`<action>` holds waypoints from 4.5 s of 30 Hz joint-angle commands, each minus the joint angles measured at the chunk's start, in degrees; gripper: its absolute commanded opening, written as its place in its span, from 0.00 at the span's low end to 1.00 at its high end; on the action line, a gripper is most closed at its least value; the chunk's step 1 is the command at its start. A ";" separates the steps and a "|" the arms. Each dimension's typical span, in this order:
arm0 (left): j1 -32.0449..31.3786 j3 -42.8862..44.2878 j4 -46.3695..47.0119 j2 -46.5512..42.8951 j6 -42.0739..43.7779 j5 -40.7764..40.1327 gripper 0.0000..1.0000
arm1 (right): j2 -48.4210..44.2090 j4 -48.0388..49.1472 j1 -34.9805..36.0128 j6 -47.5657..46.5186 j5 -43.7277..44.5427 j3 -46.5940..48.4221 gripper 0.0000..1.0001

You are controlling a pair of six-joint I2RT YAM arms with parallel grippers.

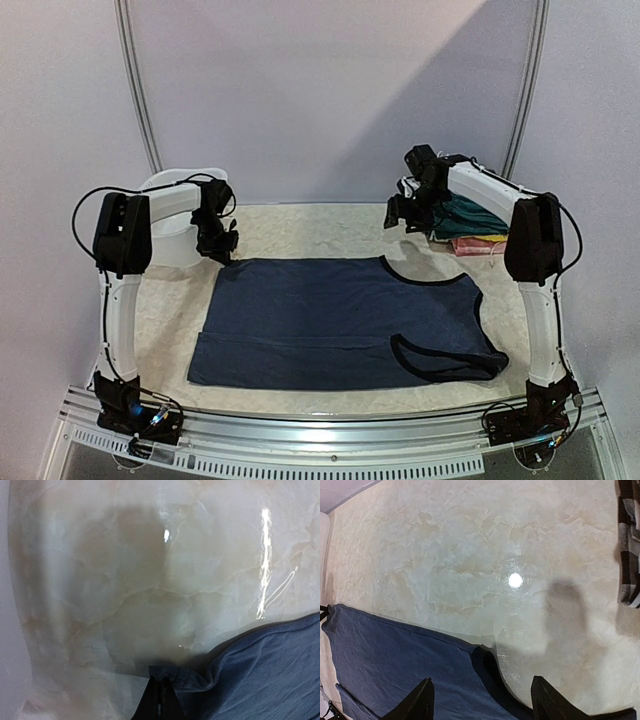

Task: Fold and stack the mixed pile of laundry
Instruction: Pick up the 1/3-folded tank top from the center of the board, then fold the 1/3-folded tank top at the center of the board.

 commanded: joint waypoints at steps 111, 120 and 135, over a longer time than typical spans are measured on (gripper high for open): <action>0.14 -34.64 9.09 -34.59 -1.74 2.67 0.00 | -19.88 3.91 9.29 -2.46 2.54 -31.84 0.00; 0.01 -41.32 10.25 -39.16 -3.74 3.16 0.00 | -21.52 4.22 10.55 -0.62 3.80 -35.34 0.00; -1.11 -48.19 13.20 -39.64 -6.71 2.49 0.00 | -19.66 8.68 11.76 1.22 1.13 -42.38 0.00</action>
